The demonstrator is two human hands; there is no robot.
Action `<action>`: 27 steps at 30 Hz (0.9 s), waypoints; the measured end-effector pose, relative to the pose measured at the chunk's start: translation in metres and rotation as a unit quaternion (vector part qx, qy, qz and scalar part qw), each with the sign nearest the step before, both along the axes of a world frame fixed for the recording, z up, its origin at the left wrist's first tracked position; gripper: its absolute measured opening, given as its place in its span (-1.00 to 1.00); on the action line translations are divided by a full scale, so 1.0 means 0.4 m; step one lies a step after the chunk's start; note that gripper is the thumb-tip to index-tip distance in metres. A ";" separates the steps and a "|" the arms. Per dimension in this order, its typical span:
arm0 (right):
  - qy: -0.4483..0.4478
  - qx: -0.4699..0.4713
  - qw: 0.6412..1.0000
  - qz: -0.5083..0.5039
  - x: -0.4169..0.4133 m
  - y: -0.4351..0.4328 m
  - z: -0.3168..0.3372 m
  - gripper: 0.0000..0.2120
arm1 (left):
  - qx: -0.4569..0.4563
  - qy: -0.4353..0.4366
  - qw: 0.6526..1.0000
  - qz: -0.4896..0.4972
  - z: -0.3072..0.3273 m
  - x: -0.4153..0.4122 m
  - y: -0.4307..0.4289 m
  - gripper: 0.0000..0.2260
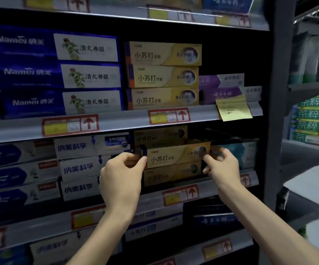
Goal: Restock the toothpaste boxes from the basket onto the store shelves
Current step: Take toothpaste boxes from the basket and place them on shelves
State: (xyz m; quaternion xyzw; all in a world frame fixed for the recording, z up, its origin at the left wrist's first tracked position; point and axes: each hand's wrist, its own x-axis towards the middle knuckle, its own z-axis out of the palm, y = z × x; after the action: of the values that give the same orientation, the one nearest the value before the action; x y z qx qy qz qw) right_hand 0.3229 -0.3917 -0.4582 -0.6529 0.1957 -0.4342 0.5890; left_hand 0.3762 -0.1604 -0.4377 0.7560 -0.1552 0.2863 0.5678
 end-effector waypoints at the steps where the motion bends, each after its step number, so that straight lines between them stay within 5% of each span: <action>1: 0.012 0.004 1.000 -0.005 0.018 -0.009 0.003 -0.62 | 0.003 0.007 1.000 0.012 0.002 0.007 -0.011 -0.90; 6: 0.020 0.005 1.000 -0.011 0.080 -0.029 0.030 -0.80 | 0.010 0.016 0.998 0.060 -0.001 0.037 -0.037 -0.90; 11: 0.142 -0.058 0.987 -0.049 0.140 -0.069 -0.046 -0.78 | 0.062 0.018 0.995 0.073 -0.029 0.047 -0.037 -0.90; 17: 0.095 -0.110 0.983 -0.114 0.037 0.020 -0.011 -0.71 | 0.072 0.003 0.995 0.063 -0.043 0.021 0.004 -0.83; 22: 0.060 -0.140 0.987 -0.060 -0.079 0.095 -0.003 -0.67 | 0.000 0.060 0.992 -0.109 -0.046 -0.037 0.074 -0.77; 27: 0.058 0.018 0.995 0.084 -0.253 0.225 -0.008 -0.83 | -0.072 0.256 0.932 -0.245 -0.058 -0.142 0.157 -0.75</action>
State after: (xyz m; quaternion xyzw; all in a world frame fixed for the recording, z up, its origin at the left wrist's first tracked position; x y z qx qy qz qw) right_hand 0.2218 -0.3017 -0.4615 -0.6804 0.1816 -0.3410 0.6228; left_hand 0.3194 -0.0978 -0.4607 0.6991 -0.1641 -0.0544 0.6938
